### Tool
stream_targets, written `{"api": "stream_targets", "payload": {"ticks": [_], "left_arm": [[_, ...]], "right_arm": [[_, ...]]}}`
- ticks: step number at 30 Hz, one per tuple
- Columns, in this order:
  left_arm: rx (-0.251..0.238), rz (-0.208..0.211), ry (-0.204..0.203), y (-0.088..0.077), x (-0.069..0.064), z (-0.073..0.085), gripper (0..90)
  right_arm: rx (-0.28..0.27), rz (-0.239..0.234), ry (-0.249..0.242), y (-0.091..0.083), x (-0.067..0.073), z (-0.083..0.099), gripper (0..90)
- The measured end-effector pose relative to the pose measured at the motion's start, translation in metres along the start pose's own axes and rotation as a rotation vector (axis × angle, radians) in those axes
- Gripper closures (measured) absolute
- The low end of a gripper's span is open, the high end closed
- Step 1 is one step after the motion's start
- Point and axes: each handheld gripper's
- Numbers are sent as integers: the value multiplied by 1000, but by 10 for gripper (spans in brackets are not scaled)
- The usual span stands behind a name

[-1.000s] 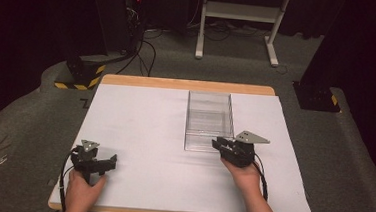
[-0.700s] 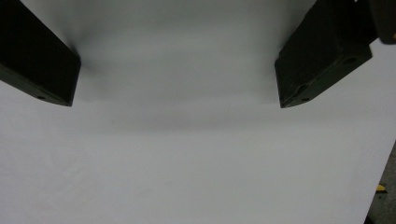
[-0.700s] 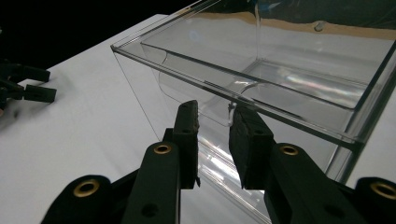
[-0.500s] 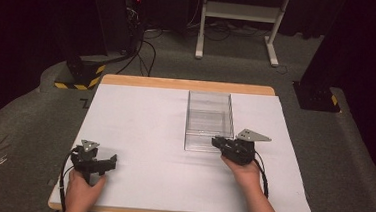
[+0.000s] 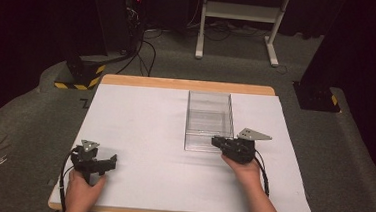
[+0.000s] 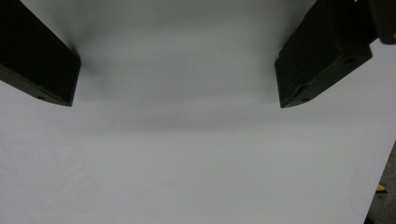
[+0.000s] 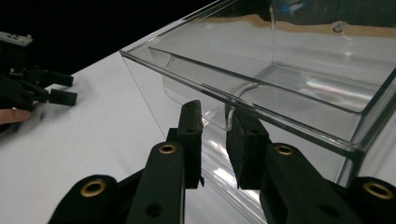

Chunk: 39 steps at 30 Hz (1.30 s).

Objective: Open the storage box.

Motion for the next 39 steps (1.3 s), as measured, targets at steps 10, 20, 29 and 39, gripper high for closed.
{"api": "stream_targets", "payload": {"ticks": [10, 20, 29, 39], "left_arm": [[0, 0, 0, 0, 0, 0, 3], [0, 0, 0, 0, 0, 0, 3], [0, 0, 0, 0, 0, 0, 3], [0, 0, 0, 0, 0, 0, 3]], "right_arm": [[-5, -33, 6, -2, -5, 0, 794], [2, -85, 8, -6, -9, 1, 814], [9, -101, -10, -11, -6, 2, 819], [10, -115, -25, -16, -1, 5, 823]]}}
Point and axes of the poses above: each handheld gripper's, and its own axes: y roughly forward along the jaws, z roughly out of its underside, x roughly to its left, and after that the axes turned 9 degrees about -x, right-handed
